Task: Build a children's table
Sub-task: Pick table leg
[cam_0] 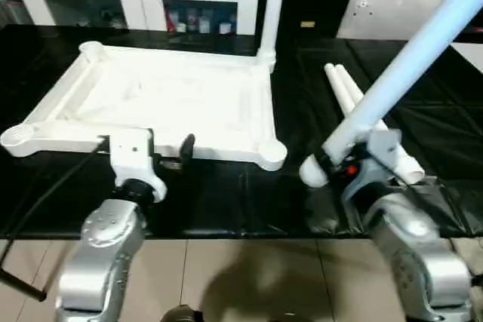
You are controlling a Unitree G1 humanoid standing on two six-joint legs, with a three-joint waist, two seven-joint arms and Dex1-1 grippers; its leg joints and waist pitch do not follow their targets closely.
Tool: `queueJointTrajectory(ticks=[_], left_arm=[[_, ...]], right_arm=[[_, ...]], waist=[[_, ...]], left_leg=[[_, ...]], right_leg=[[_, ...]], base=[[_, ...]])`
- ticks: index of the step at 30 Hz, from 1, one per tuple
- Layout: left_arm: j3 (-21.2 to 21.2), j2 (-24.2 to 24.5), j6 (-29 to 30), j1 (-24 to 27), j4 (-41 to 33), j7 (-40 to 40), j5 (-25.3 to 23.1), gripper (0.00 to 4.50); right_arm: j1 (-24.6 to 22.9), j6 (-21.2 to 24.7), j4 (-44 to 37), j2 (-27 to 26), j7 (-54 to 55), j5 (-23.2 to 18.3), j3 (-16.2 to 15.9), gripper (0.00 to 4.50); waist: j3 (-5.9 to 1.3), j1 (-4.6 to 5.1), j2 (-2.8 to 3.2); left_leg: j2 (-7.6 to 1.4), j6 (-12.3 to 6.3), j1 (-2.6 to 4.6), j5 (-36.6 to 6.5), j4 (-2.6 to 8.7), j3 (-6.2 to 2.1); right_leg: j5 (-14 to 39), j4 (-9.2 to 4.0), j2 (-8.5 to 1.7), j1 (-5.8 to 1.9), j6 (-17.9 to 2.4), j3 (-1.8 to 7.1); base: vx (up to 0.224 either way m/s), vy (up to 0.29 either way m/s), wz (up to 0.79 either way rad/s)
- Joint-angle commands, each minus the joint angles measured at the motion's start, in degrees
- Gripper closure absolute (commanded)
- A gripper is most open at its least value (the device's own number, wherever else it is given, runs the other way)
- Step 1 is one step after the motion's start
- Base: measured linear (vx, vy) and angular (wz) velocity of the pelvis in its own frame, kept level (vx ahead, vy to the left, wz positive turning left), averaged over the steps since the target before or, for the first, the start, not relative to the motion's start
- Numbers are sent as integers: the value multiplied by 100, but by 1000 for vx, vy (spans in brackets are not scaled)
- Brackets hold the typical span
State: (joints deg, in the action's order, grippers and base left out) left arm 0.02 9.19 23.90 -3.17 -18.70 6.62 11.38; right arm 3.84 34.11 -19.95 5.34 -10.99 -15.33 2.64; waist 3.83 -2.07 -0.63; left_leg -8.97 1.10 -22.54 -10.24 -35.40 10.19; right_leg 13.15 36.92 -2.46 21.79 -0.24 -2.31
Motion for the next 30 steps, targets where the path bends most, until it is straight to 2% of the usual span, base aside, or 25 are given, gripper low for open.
queueJointTrajectory(ticks=[1,2,4,5,7,8,11,15,17,19,20,21,22,23,24,25,26,27,28,29,30], left_arm=[[-74,19,-48,-120,100,51,-98,22],[-174,120,-53,-195,190,158,-217,22],[-215,152,-135,-246,259,349,-163,22],[-174,100,-28,-253,224,383,-31,22],[-145,63,57,-257,194,396,62,22],[-130,38,104,-256,159,389,120,22],[-219,60,-29,-218,94,341,2,22],[-182,-34,-162,-129,91,468,121,22],[-229,-39,-206,-57,61,444,53,22],[-237,-52,-195,-38,28,416,51,22],[-237,-56,-186,-34,19,408,52,22],[-237,-56,-186,-34,19,408,52,22],[-235,-57,-188,-25,6,398,45,22],[-225,-65,-187,-14,-7,394,45,22],[-216,-65,-183,5,-22,381,33,22],[-206,-63,-188,26,-36,377,26,22],[-194,-62,-199,55,-49,374,19,22],[-192,-62,-200,61,-52,373,19,22],[-189,-54,-198,86,-69,369,12,22],[-188,-48,-192,103,-80,367,5,22],[-194,-41,-206,122,-91,385,10,22]], right_arm=[[37,-182,29,33,57,-7,38,261],[70,-285,48,85,-131,-66,-19,261],[117,-400,50,148,-319,-93,-75,261],[155,-392,61,132,-329,-128,-42,261],[180,-380,69,116,-328,-154,-15,261],[202,-367,80,105,-322,-160,3,261],[204,-467,63,123,-278,-70,-31,261],[124,-344,-17,118,-404,-250,-60,261],[82,-294,-44,122,-396,-229,-124,261],[69,-262,-48,128,-416,-230,-173,261],[67,-249,-48,127,-425,-242,-182,261],[67,-249,-48,127,-425,-242,-182,261],[68,-255,-46,137,-438,-237,-195,261],[72,-245,-41,140,-449,-249,-194,261],[72,-236,-33,146,-460,-257,-196,261],[70,-246,-26,169,-479,-241,-211,261],[68,-249,-18,191,-511,-249,-223,261],[67,-248,-18,193,-517,-254,-224,261],[64,-256,-20,207,-540,-254,-241,261],[63,-265,-20,217,-557,-257,-255,261],[66,-272,-13,232,-583,-259,-275,261]], waist=[[-320,9,50],[-317,6,93],[-323,12,92],[-326,15,134],[-335,20,112],[-333,19,153],[-339,17,138],[-339,18,156],[-336,29,99],[-319,24,131],[-278,41,121],[-262,48,127],[-244,58,89],[-214,89,85],[-202,92,90],[-176,136,92],[-215,151,116],[-234,155,132],[-232,163,128],[-258,189,128],[-309,213,113]], left_leg=[[-413,392,156,-1821,515,-249],[-408,405,164,-1861,513,-249],[-406,416,157,-1853,514,-256],[-406,422,156,-1848,514,-257],[-408,403,150,-1787,508,-250],[-409,403,157,-1792,505,-247],[-400,339,138,-1743,501,-239],[-405,312,148,-1790,500,-242],[-414,303,146,-1816,507,-238],[-418,375,225,-2306,521,-253],[-399,420,322,-2864,523,-263],[-386,423,374,-3047,519,-264],[-374,414,429,-3212,512,-259],[-324,401,507,-3426,482,-262],[-326,384,537,-3503,489,-269],[-331,383,537,-3557,531,-296],[-386,411,577,-3657,600,-339],[-397,410,567,-3635,621,-347],[-404,405,567,-3631,641,-345],[-407,370,580,-3518,653,-329],[-407,277,505,-3143,661,-301]], right_leg=[[1474,-602,-533,-101,-616,347],[1479,-608,-533,-93,-607,347],[1428,-602,-532,-110,-569,353],[1365,-602,-531,-113,-587,350],[1216,-582,-536,-127,-686,350],[1160,-590,-532,-120,-739,348],[1120,-589,-532,-145,-760,349],[1385,-608,-530,-131,-737,345],[1465,-619,-531,-130,-712,343],[2110,-645,-545,-132,-595,334],[2998,-748,-538,-115,-398,309],[3300,-796,-529,-105,-330,289],[3585,-850,-515,-97,-268,262],[4102,-963,-505,-111,-131,194],[4205,-996,-497,-128,-106,168],[4162,-1031,-474,-183,-68,110],[3666,-993,-478,-255,-178,104],[3461,-970,-483,-293,-237,107],[3302,-961,-476,-298,-291,108],[2980,-935,-483,-333,-434,118],[2510,-886,-499,-432,-613,146]], base=[[0,0,0],[0,0,0],[0,0,0],[0,0,0],[0,0,0],[0,0,0],[0,0,0],[0,0,0],[0,0,0],[0,0,0],[0,0,0],[0,0,0],[0,0,0],[0,0,0],[0,0,0],[0,0,0],[51,31,-8],[53,38,-5],[53,38,-5],[62,34,-2],[78,27,0]])
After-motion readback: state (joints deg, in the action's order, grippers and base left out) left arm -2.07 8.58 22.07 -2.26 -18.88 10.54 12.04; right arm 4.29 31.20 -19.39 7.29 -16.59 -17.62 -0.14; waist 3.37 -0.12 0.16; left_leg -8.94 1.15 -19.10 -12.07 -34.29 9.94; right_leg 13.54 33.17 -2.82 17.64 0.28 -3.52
